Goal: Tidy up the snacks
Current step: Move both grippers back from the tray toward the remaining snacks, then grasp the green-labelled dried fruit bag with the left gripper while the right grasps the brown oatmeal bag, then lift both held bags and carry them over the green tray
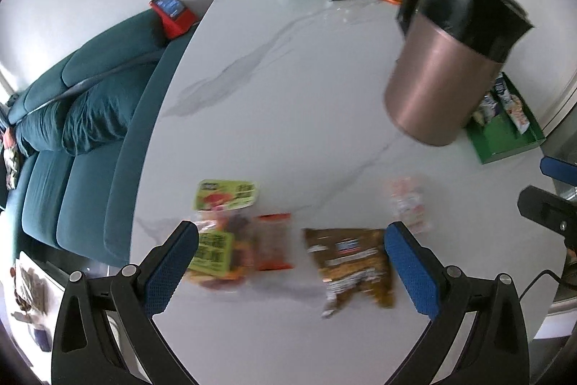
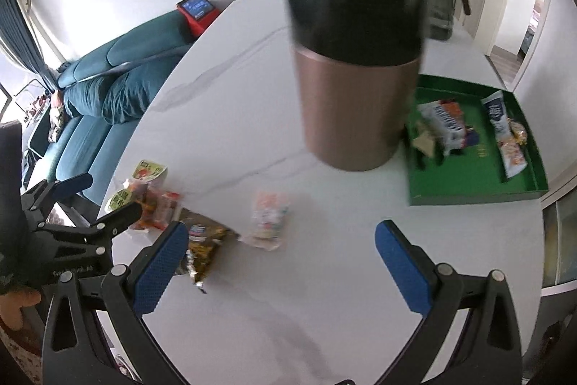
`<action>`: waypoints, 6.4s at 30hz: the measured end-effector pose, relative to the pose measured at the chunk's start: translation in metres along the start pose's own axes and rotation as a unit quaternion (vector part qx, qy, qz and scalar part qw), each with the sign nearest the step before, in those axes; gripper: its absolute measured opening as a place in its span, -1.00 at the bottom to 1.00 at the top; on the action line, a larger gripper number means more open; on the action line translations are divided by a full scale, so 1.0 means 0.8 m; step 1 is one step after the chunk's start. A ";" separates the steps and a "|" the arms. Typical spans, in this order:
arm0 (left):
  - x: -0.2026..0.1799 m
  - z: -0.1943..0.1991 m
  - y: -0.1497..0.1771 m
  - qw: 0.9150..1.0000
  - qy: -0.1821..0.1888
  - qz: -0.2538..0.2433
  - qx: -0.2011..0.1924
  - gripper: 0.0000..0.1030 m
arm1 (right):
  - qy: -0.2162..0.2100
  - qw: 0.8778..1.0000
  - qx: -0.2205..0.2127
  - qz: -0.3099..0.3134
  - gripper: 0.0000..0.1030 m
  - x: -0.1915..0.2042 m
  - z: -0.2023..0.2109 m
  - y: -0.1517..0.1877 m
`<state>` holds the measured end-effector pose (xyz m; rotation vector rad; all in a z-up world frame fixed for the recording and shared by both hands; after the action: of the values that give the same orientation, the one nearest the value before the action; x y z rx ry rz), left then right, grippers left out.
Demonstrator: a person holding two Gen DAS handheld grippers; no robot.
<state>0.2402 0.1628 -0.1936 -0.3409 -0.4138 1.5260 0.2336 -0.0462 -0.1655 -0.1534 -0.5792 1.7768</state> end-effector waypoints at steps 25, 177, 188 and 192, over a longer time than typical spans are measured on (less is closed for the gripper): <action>0.090 -0.095 0.021 0.997 0.019 -0.025 0.064 0.97 | 0.024 0.995 0.098 0.006 1.00 0.109 -0.119 0.051; -0.446 -0.163 -0.185 0.997 0.037 -0.027 0.064 0.16 | 0.047 0.998 0.040 -0.018 0.46 -0.464 -0.058 -0.107; -0.453 -0.183 -0.190 0.996 0.033 -0.025 0.073 0.17 | 0.053 0.997 0.060 -0.005 0.46 -0.469 -0.090 -0.116; -0.456 -0.184 -0.191 0.997 0.030 -0.026 0.071 0.18 | 0.063 0.996 0.061 -0.001 0.47 -0.472 -0.093 -0.119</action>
<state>0.4435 -0.1985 -0.2706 -0.2630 -0.2638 1.4824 0.4559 -0.3606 -0.2597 -0.1798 -0.3796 1.7816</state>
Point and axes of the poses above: each gripper's, at about its wrist camera, not at the fingertips, and z roughly against the way its jaws point, x to its left, y to its underside, the point moved 4 cm from there along -z, roughly the way its jaws point, and after that the axes turned 1 degree about -y, right-handed, at the moved point
